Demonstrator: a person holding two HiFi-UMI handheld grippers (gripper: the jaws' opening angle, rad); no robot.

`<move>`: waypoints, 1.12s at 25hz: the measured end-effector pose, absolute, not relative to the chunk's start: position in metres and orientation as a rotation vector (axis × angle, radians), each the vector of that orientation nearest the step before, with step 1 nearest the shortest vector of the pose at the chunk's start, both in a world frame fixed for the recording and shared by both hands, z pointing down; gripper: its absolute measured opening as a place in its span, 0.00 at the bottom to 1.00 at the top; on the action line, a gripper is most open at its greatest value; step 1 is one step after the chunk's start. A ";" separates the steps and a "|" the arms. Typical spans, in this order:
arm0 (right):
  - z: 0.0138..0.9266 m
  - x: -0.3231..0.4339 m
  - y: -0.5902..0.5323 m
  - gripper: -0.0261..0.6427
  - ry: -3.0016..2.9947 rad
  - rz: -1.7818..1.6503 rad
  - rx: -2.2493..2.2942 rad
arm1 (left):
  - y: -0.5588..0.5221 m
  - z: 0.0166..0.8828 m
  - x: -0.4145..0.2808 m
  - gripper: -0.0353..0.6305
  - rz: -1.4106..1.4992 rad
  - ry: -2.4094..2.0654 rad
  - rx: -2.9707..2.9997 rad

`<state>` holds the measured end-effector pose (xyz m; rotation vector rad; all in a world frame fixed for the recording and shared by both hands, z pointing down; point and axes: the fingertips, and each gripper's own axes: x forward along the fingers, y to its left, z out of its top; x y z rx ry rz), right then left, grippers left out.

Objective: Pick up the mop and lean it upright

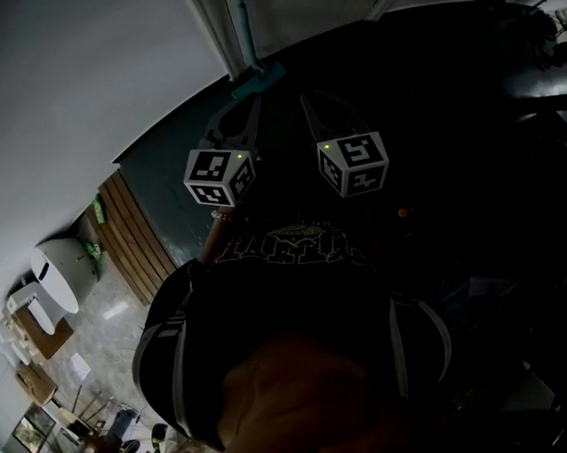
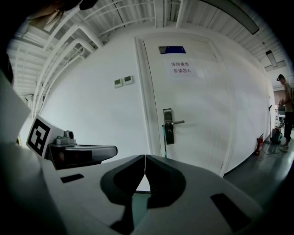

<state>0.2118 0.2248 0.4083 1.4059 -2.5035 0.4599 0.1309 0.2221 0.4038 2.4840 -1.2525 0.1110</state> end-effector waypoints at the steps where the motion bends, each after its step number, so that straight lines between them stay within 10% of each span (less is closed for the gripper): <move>1: 0.408 0.208 0.218 0.07 -2.496 0.462 1.412 | 0.215 0.403 0.128 0.11 0.111 -1.242 2.486; 28: 0.416 0.115 0.080 0.07 -2.474 0.448 1.363 | 0.089 0.417 0.041 0.11 0.099 -1.236 2.449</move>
